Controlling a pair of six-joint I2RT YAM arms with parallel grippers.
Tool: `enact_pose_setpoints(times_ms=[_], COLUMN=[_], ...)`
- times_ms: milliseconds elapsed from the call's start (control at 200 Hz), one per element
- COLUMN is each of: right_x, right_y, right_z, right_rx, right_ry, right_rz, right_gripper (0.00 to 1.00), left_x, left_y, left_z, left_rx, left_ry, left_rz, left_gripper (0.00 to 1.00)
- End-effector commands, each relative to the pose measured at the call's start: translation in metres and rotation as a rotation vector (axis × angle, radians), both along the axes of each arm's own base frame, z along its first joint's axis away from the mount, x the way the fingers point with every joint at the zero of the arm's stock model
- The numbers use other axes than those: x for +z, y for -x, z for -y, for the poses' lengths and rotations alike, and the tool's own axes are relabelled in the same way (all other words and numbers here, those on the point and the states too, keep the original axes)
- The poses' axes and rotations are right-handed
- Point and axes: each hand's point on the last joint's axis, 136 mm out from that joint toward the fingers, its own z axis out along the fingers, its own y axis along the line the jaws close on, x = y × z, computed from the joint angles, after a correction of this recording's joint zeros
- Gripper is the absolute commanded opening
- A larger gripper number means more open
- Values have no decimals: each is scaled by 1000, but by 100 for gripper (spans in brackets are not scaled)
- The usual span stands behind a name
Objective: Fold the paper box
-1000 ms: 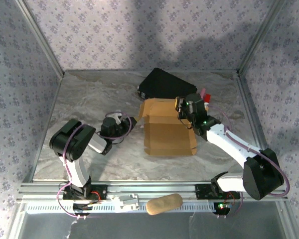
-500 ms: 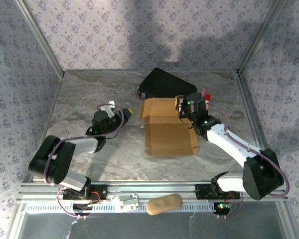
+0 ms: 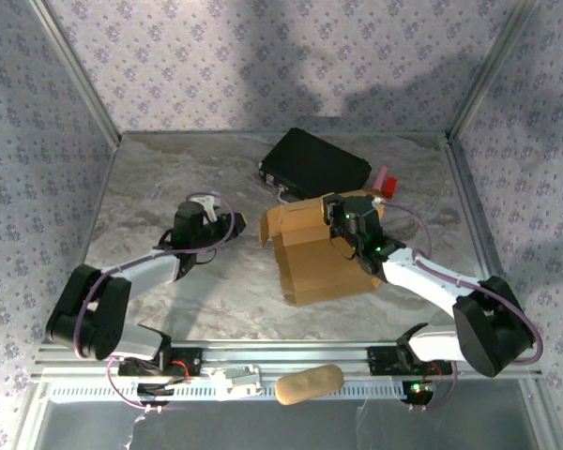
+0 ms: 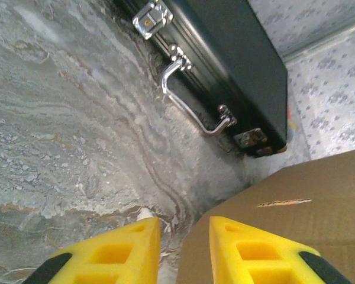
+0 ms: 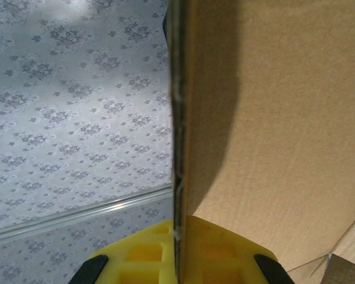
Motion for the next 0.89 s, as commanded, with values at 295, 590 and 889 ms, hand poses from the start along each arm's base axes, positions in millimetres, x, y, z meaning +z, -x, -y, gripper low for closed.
enact_pose_setpoints(times_ms=[295, 590, 889], right_x=[17, 21, 22], right_y=[-1, -5, -6], right_z=[2, 5, 4], right_rx=[0, -8, -6], right_ry=[-5, -13, -23], right_rz=[15, 15, 12], right_gripper=[0, 0, 0], left_x=[15, 19, 23], left_y=[11, 29, 37], left_z=[62, 90, 105], left_rx=[-319, -454, -480], left_ry=[-129, -175, -210], left_rz=[269, 357, 409], left_gripper=[26, 26, 31])
